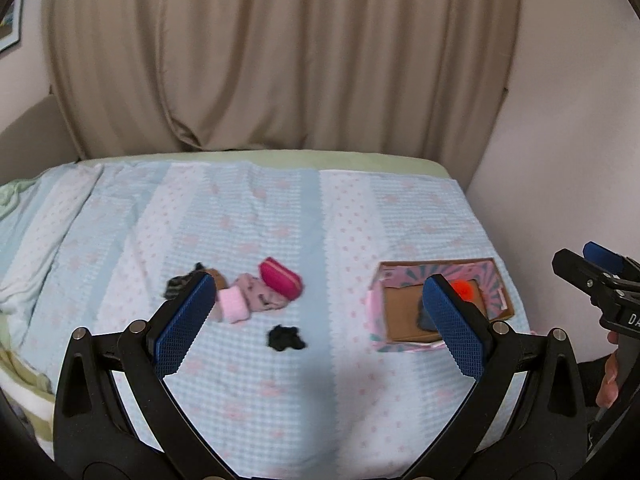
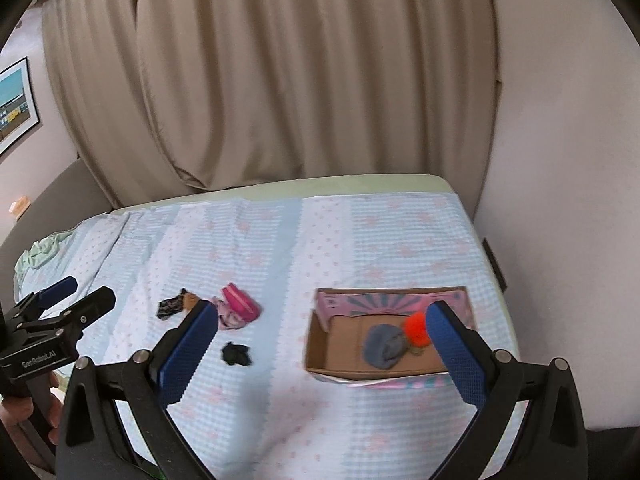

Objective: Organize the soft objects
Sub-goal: 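Grasp the black scrunchie with the left tool while the right tool grasps the pink scrunchie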

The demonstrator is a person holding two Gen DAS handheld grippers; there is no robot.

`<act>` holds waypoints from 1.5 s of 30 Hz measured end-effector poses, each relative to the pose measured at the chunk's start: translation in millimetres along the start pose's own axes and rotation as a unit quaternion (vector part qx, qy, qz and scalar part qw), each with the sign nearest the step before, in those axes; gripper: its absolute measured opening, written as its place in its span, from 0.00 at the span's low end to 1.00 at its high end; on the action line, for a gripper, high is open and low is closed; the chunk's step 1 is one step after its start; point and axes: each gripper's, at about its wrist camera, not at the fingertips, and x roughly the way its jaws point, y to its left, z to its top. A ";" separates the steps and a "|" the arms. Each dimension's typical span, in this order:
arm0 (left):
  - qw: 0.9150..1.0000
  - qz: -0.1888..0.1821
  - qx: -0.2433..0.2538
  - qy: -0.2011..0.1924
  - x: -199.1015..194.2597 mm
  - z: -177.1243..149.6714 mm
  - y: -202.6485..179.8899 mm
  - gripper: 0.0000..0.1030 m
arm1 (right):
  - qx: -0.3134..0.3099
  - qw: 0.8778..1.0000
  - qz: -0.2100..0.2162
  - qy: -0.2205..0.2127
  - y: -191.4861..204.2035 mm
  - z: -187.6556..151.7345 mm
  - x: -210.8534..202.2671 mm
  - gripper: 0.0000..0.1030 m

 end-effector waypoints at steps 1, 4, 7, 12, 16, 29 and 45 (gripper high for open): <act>1.000 0.002 -0.001 0.002 0.7 0.4 10.0 1.00 | -0.001 1.000 0.002 -0.001 9.5 0.1 2.2 1.00; 1.000 0.009 -0.007 0.008 5.1 1.3 46.1 1.00 | -0.002 1.000 0.010 -0.003 38.8 0.8 11.4 1.00; 1.000 0.017 -0.014 0.014 11.1 2.7 80.4 1.00 | 0.001 1.000 0.019 -0.001 69.2 1.6 24.1 1.00; 0.999 0.030 -0.022 0.030 27.5 4.2 135.4 1.00 | 0.001 1.000 0.029 0.010 117.8 3.5 54.1 1.00; 0.998 0.032 -0.027 0.046 52.0 3.0 179.9 1.00 | -0.001 0.999 0.030 0.018 154.1 2.7 82.1 1.00; 0.994 0.026 -0.001 0.105 209.5 -36.3 291.3 1.00 | -0.022 0.995 0.039 0.084 255.7 -51.4 243.3 1.00; 0.979 -0.009 0.111 0.172 393.7 -90.0 307.6 0.89 | -0.035 0.984 0.009 0.173 275.4 -132.6 407.3 0.85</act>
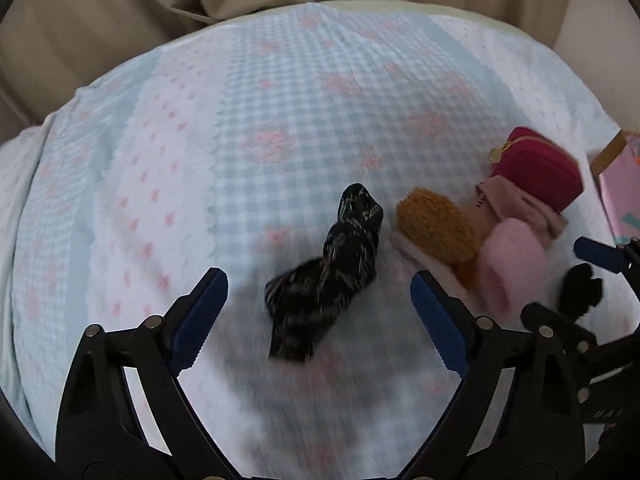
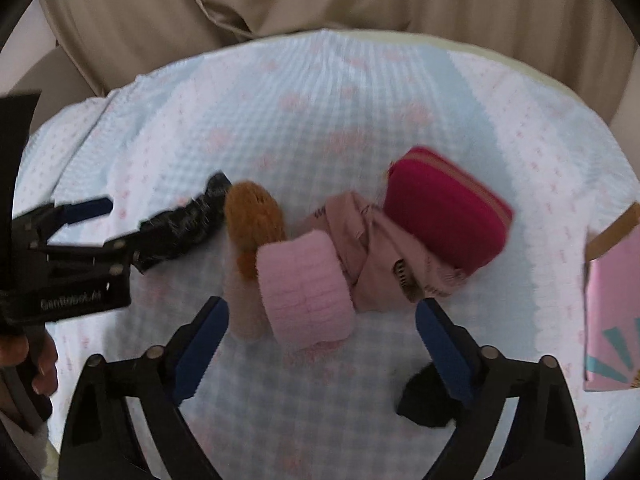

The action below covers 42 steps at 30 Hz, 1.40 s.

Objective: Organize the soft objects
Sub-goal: 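Grasp the black scrunchie with the left tool while the right tool grasps the pink scrunchie, then carry both scrunchies over the box with both tools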

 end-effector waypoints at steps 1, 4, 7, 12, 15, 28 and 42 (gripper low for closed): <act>1.000 -0.005 0.004 0.006 7.5 1.8 -1.2 0.89 | 0.001 1.000 0.002 0.006 0.9 0.8 6.5 0.82; 1.000 -0.013 0.014 0.023 30.0 4.0 -4.8 0.89 | 0.001 1.000 0.005 0.017 1.2 0.5 19.8 0.73; 0.999 -0.017 0.018 0.035 43.7 4.2 -7.3 0.71 | 0.001 1.000 0.010 0.029 2.9 -0.7 30.4 0.64; 0.998 -0.015 0.019 0.049 54.9 0.8 -9.5 0.48 | 0.000 0.999 0.009 0.035 4.3 -0.2 38.5 0.46; 0.998 -0.012 0.033 0.046 51.3 -2.3 -14.8 0.41 | 0.005 0.999 0.008 0.032 2.7 0.1 37.8 0.43; 0.999 -0.010 0.012 0.029 18.5 2.5 -17.6 0.35 | 0.003 1.000 0.013 0.011 6.8 7.1 17.8 0.41; 0.999 0.020 -0.043 -0.016 -134.2 27.6 -29.8 0.35 | 0.011 0.999 0.018 -0.050 -1.9 40.7 -122.1 0.41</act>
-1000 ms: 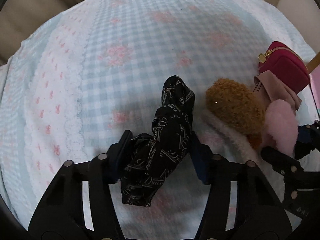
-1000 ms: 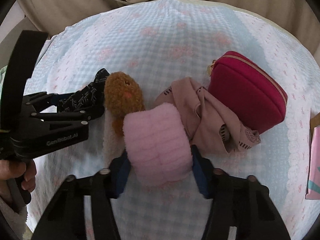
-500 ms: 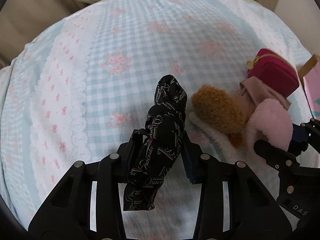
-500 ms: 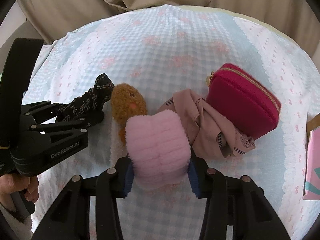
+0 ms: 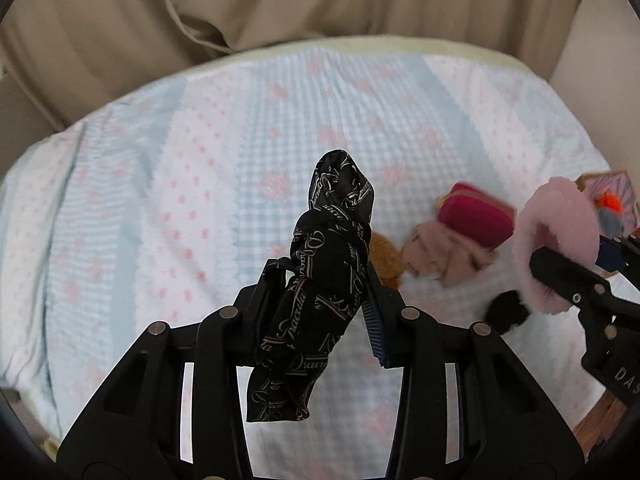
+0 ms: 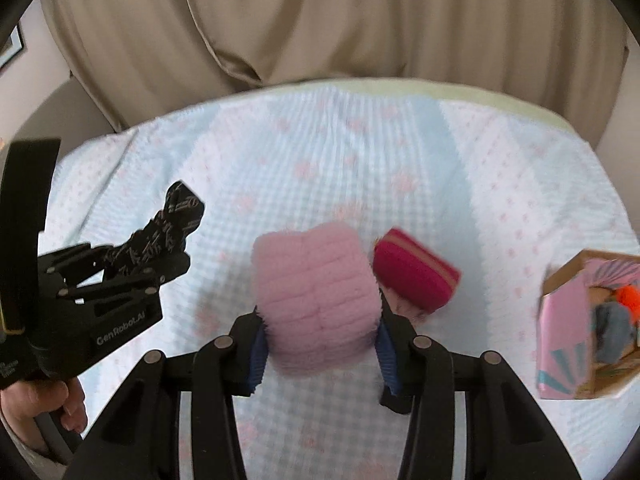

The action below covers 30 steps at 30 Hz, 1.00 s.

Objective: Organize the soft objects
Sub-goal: 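Carry both scrunchies over the box with both tools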

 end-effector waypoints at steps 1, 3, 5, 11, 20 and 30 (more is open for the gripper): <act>1.000 0.001 -0.007 -0.003 -13.5 2.2 -1.5 0.35 | 0.001 1.000 0.002 -0.006 -1.2 4.2 -15.3 0.41; 1.000 0.005 -0.022 -0.012 -45.3 7.7 -6.3 0.35 | 0.001 1.000 0.006 -0.017 -4.4 12.1 -43.4 0.41; 0.999 0.011 -0.033 -0.025 -75.9 13.7 -13.1 0.35 | -0.002 1.000 0.011 -0.028 -7.3 17.2 -70.9 0.41; 0.997 0.014 -0.045 -0.058 -148.4 24.5 -53.3 0.35 | -0.010 0.998 0.015 -0.055 -28.0 26.7 -140.0 0.41; 0.995 -0.012 -0.050 -0.090 -205.0 35.7 -147.1 0.35 | 0.008 0.996 0.002 -0.092 -106.8 23.7 -219.5 0.41; 0.996 -0.055 -0.020 -0.074 -187.3 45.6 -293.7 0.35 | 0.054 0.994 -0.039 -0.084 -243.7 7.1 -251.0 0.41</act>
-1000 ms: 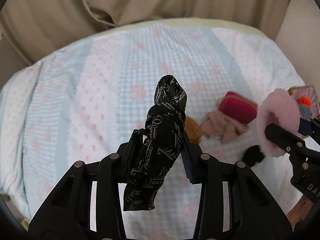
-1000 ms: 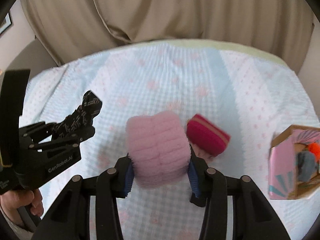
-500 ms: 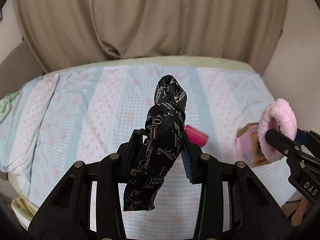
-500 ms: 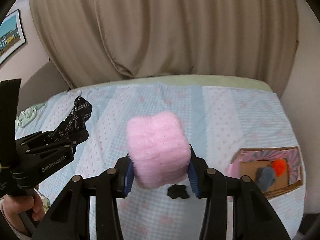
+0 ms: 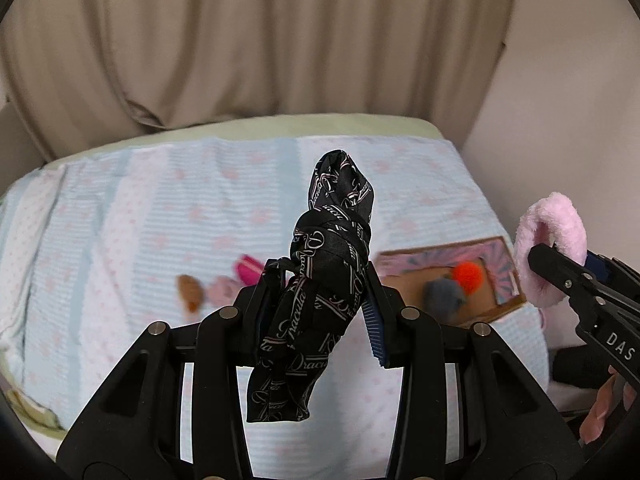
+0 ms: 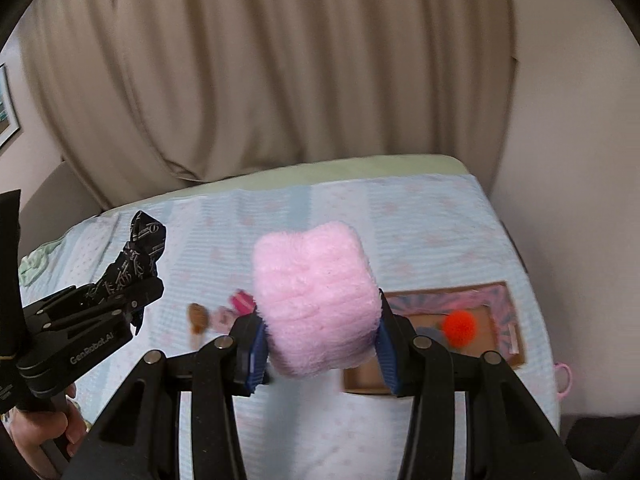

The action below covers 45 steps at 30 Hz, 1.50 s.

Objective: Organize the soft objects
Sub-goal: 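Carry both scrunchies over the box with both tools, then open both tools to drop the scrunchies into the box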

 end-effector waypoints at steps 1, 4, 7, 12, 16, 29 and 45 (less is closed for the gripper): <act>1.000 -0.005 0.001 0.004 5.8 -0.4 -13.7 0.35 | 0.004 1.000 -0.005 0.006 -16.6 -0.9 2.3 0.41; 1.000 -0.019 0.004 0.018 29.1 -2.0 -53.8 0.35 | 0.009 1.000 -0.018 0.019 -55.9 -4.2 6.8 0.41; 0.999 -0.029 0.014 0.036 59.1 -4.8 -93.4 0.35 | 0.014 0.999 -0.032 0.036 -91.7 -7.0 17.7 0.41; 0.996 -0.035 0.026 0.079 117.7 -10.5 -148.9 0.35 | 0.029 0.996 -0.052 0.072 -150.9 -12.4 53.7 0.41; 0.992 -0.029 0.031 0.122 173.8 -18.9 -177.6 0.35 | 0.043 0.992 -0.059 0.103 -188.5 -14.8 86.9 0.41; 0.970 0.012 0.049 0.238 317.3 -55.2 -186.5 0.35 | 0.073 0.971 -0.062 0.219 -260.2 -42.4 208.0 0.41; 0.967 0.006 0.128 0.222 316.4 -54.3 -199.1 1.00 | 0.099 0.972 -0.036 0.209 -267.0 -46.1 230.1 1.00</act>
